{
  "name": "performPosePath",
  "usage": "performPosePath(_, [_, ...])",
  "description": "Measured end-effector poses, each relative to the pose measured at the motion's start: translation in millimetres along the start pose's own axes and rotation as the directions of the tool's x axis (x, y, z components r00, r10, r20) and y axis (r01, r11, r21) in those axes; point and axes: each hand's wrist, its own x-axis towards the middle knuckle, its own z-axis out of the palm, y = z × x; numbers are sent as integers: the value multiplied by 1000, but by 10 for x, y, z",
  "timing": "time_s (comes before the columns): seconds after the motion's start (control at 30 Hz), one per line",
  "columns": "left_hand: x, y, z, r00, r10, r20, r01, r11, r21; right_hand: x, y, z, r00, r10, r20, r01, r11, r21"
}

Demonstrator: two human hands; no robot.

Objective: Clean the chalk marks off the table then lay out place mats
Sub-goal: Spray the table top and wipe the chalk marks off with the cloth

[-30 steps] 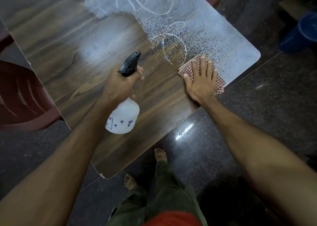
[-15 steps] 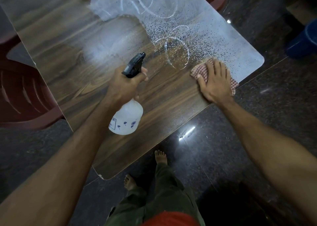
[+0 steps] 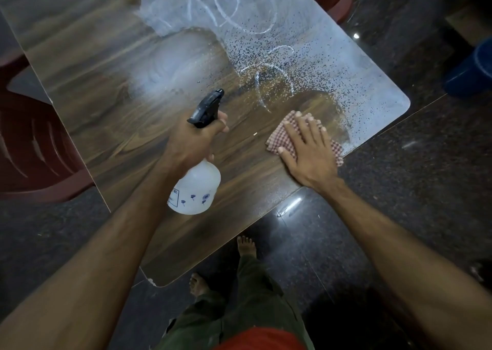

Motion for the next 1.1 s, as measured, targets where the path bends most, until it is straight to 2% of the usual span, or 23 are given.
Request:
performPosePath(0.1, [15,-48,-56,1000,2,-6,-2,1000,-12,315,285,-125,985,169,-46,-167,985,48])
performPosePath(0.2, [17,-89,-98,1000,7,-13,-7,1000,-26,714,323,-239,968,243,-62,-237,967,90])
performPosePath(0.3, [31,-109,-113,1000,0,-20,-1,1000,-29,980,79,-286,973,226,-56,-221,972,83])
performPosePath(0.47, [73,-69,-86,1000,-6,-9,6,1000,-30,779,-479,-152,999,-32,-32,32,999,22])
performPosePath(0.57, [83,-49,-130,1000,-9,-12,9,999,-45,437,-464,-39,992,-120,-41,121,992,35])
performPosePath(0.63, [95,-57,-182,1000,-11,-20,9,997,-71,408,-265,-44,996,-84,-35,86,995,49])
performPosePath(0.77, [123,-121,-298,1000,7,-30,-9,998,-69,828,80,-199,991,108,-79,-102,992,69])
performPosePath(0.83, [129,-156,-337,999,25,-37,-28,997,-75,1071,41,-288,989,125,-78,-118,990,80])
performPosePath(0.9, [145,-181,-366,999,28,-36,-31,996,-82,1233,-176,-302,996,55,-64,-51,997,60])
performPosePath(0.97, [172,-185,-374,999,22,-28,-24,996,-84,1227,-472,-269,993,-113,-44,114,993,9])
performPosePath(1.03, [186,-173,-371,1000,13,-16,-15,997,-82,998,-670,-183,952,-306,-17,305,951,-53])
performPosePath(1.1, [195,-135,-374,1000,15,0,-15,997,-81,633,-673,-106,875,-483,35,484,870,-94])
